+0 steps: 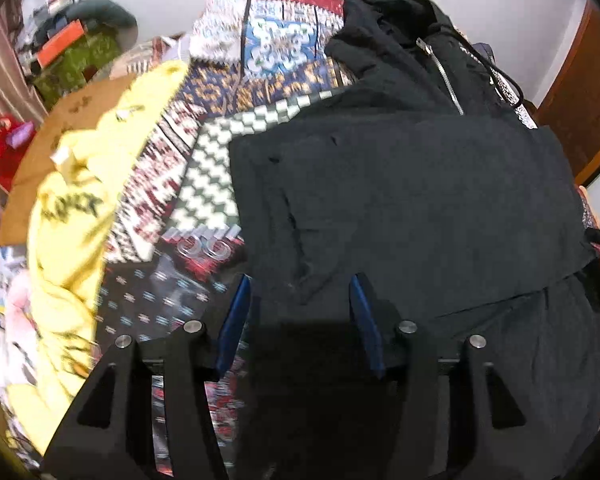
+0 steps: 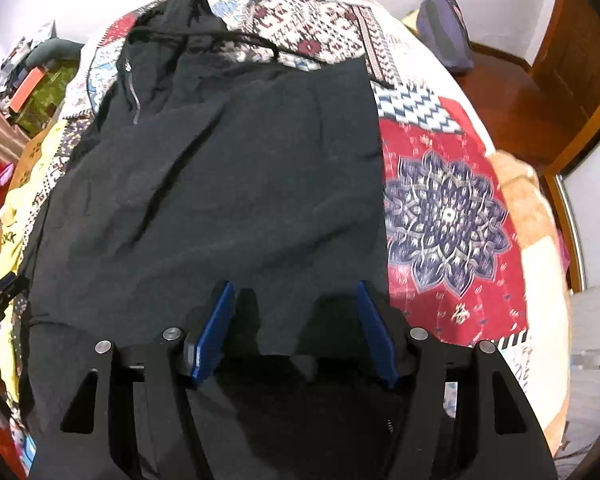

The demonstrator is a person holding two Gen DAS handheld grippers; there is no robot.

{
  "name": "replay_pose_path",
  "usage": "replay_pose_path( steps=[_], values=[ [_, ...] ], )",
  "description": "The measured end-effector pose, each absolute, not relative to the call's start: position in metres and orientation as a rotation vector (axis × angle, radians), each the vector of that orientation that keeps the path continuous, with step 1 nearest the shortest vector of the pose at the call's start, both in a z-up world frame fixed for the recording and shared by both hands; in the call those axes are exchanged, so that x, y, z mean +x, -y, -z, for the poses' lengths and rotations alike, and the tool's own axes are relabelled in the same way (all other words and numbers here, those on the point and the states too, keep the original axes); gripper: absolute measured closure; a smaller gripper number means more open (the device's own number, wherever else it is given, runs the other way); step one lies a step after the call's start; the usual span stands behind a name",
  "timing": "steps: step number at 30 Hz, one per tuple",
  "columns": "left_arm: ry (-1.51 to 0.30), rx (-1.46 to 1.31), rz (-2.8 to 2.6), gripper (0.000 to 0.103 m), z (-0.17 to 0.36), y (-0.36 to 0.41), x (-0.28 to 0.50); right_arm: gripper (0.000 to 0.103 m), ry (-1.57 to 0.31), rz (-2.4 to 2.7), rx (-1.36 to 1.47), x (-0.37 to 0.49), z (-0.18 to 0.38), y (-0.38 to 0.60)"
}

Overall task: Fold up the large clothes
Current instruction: 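Open the left gripper and lift it off the folded hoodie, then grasp the black hood with both grippers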

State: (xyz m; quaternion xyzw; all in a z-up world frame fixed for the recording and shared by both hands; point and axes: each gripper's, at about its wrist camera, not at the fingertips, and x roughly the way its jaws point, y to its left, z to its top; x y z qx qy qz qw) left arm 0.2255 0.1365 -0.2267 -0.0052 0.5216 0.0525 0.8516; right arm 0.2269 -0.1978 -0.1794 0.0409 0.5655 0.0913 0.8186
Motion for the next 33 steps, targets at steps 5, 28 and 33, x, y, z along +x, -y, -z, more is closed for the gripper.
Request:
replay_pose_path(
  steps=[5, 28, 33],
  values=[
    [-1.014, 0.039, -0.087, 0.050, 0.182, -0.135, 0.232, 0.044, -1.113, -0.206, 0.065, 0.231, 0.145, 0.195],
    [-0.910, -0.085, 0.071, 0.041, 0.127, -0.102, 0.414, 0.039, -0.830, -0.314, 0.018, 0.344, 0.071, 0.117],
    [-0.961, -0.121, 0.068, 0.041, 0.160, -0.100, 0.463, 0.039, -0.894, -0.327, 0.052, 0.390, 0.095, 0.097]
  ],
)
